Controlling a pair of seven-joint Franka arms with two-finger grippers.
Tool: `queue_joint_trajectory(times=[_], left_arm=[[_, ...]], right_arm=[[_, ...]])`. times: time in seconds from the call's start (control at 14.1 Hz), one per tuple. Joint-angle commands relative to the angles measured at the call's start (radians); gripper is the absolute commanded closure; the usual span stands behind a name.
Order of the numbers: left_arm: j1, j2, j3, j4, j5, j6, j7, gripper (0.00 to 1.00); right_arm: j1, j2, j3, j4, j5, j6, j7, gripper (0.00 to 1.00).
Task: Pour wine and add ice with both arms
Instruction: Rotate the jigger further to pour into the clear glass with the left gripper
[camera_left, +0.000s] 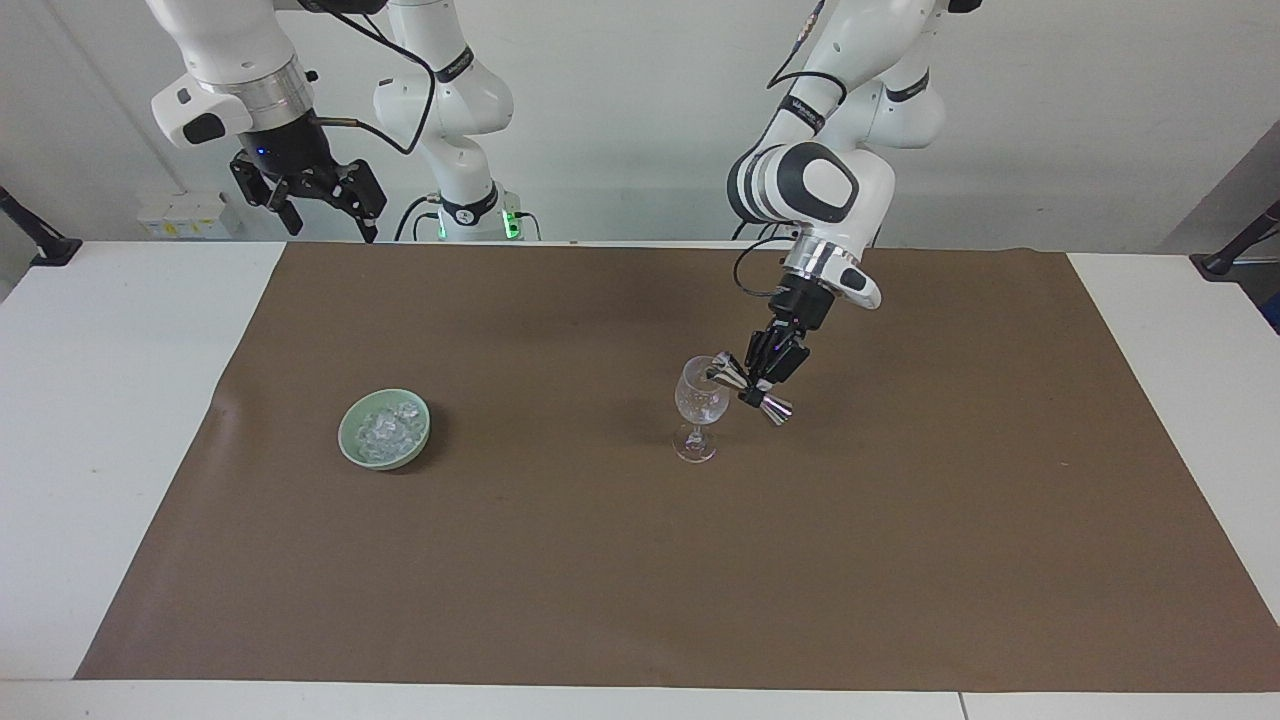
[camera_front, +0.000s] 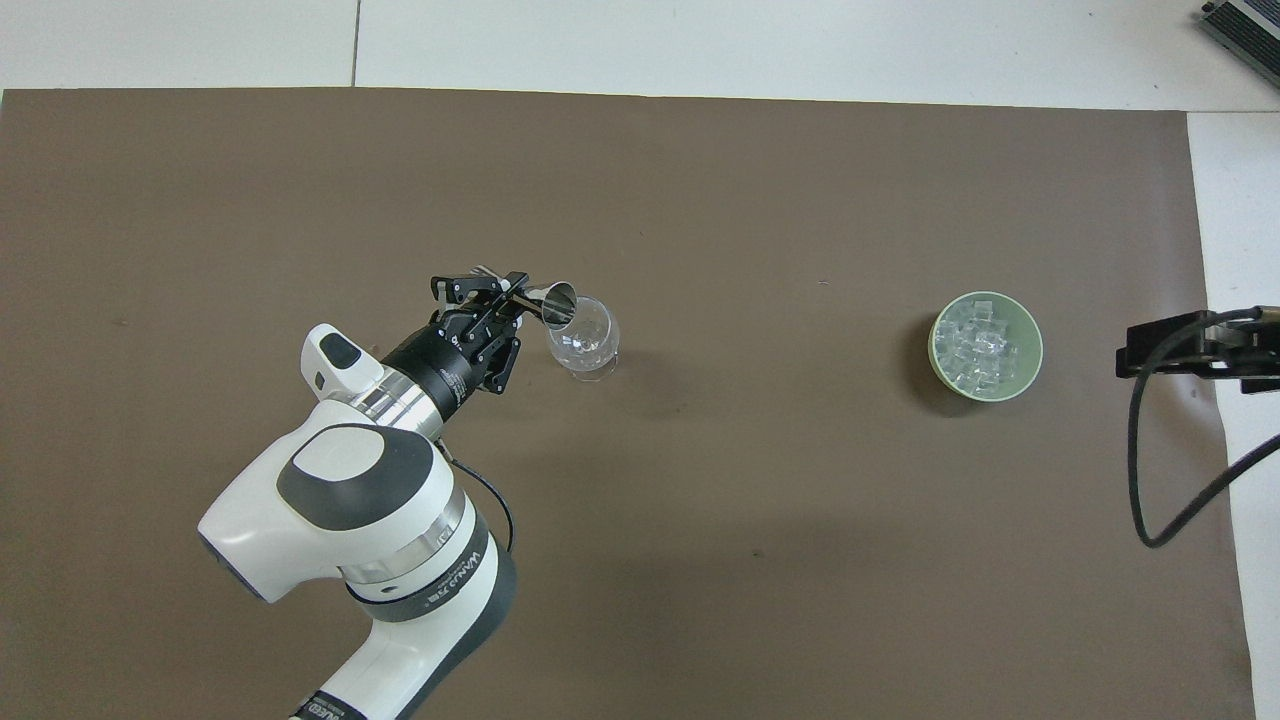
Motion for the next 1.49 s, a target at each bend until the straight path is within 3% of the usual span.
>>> queue_joint_trajectory(times=[0.0,1.42], left_arm=[[-0.024,0.016,0.012,0.029,0.007,0.034,0.024,1.0],[-0.045,0.031,0.003,0.065,0.088,0.116,0.061,1.0]], right_arm=[[0.003,-0.024,-0.006,-0.024,0.019,-0.003,-0.017,0.0],[0.003,-0.024,-0.006,-0.024,0.019,-0.002,-0.017,0.0]])
